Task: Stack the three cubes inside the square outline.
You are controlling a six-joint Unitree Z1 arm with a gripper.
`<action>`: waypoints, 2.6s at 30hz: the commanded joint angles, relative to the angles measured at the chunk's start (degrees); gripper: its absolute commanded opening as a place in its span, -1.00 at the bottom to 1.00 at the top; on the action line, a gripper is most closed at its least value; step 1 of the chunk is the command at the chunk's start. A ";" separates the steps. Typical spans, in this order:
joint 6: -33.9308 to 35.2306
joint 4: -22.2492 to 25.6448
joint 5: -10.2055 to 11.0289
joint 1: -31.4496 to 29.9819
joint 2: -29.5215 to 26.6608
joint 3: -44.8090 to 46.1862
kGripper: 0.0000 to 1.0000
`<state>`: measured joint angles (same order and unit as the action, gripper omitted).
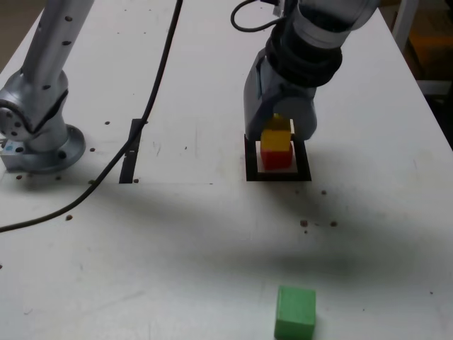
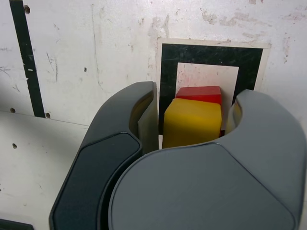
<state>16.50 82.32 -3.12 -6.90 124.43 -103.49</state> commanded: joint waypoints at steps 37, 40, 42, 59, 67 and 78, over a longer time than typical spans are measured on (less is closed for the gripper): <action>12.77 11.54 -3.79 -32.90 9.95 -25.75 0.87; 12.74 11.52 -4.77 -32.54 10.96 -25.60 0.83; 12.69 11.49 -5.81 -32.17 12.18 -25.97 0.78; 12.50 11.46 -9.47 -31.61 20.12 -33.76 0.27; 12.50 11.46 -8.45 -31.24 20.95 -34.67 0.14; 12.22 11.56 -7.73 -30.22 23.91 -37.23 0.07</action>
<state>28.77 92.88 -10.91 -37.25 148.28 -140.62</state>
